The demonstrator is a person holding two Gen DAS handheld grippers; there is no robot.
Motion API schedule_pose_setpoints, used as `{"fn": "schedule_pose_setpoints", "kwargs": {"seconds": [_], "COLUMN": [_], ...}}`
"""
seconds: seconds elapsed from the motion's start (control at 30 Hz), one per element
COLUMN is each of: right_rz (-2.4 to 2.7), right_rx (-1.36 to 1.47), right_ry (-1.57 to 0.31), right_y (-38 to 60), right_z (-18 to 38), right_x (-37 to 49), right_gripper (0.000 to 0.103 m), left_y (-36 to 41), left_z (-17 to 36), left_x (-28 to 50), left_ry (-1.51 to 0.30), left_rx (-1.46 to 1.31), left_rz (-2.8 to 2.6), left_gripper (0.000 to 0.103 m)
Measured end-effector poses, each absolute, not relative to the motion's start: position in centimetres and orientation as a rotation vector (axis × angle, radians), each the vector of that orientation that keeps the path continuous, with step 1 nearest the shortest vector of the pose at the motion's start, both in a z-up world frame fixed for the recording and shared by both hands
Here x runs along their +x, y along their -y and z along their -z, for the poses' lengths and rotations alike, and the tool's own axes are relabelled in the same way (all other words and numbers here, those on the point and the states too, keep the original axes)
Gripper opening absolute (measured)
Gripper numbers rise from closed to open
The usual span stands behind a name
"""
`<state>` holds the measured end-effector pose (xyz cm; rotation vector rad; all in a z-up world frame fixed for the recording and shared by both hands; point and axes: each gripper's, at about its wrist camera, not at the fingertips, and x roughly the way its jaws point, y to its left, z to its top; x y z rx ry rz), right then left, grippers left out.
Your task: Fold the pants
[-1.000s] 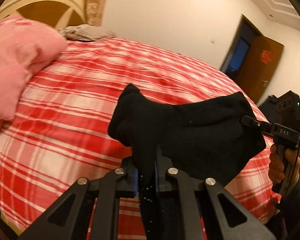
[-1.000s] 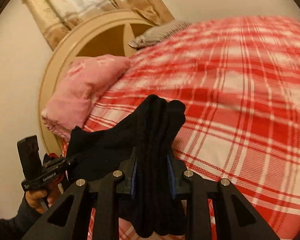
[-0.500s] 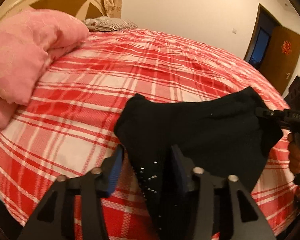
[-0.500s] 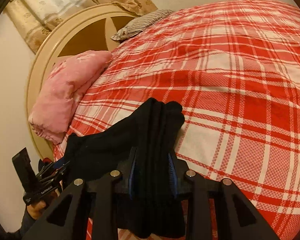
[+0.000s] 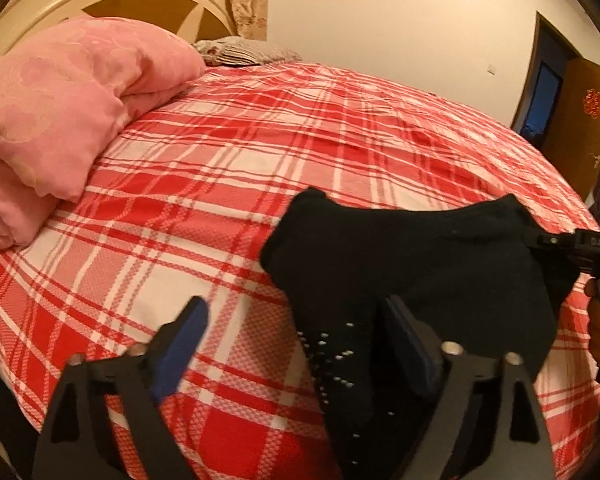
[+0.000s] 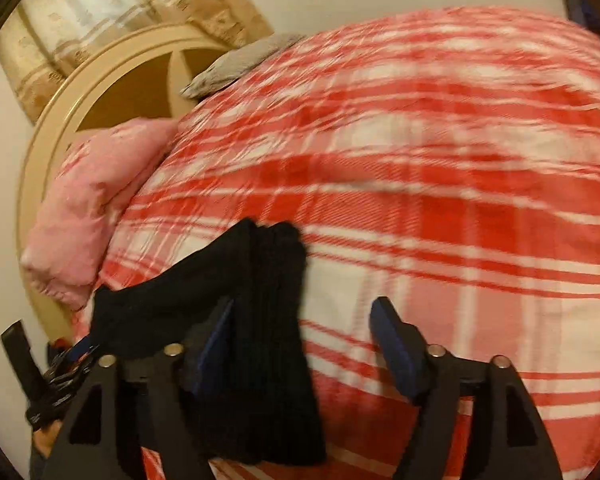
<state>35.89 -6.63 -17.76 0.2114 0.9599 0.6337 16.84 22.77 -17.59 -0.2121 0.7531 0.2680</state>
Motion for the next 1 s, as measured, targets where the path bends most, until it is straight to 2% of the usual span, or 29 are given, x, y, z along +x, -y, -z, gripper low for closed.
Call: {"fn": "schedule_pose_setpoints", "kwargs": {"seconds": [0.07,0.27,0.63,1.0], "right_rz": [-0.604,-0.533,-0.473,-0.502], "right_rx": [0.224,0.222,0.308,0.129], "right_ry": [-0.939,-0.872,-0.739,-0.560], "right_y": [7.9,12.2,19.4,16.8], "right_z": [17.0,15.0,9.9,4.5], "right_x": [35.3,31.7,23.4,17.8], "right_gripper": [0.072,0.072,0.072,0.072], "left_y": [-23.1,-22.6,-18.7,-15.1], "left_z": [17.7,16.8,12.5,8.4], "left_x": [16.6,14.9,10.1,6.9], "left_ry": [-0.759,-0.770,-0.673,-0.559], "left_rx": [-0.221,-0.221,-0.237,-0.147], "left_rz": [-0.282,-0.329,-0.282,-0.233], "left_gripper": [0.101,0.101,0.101,0.101]}}
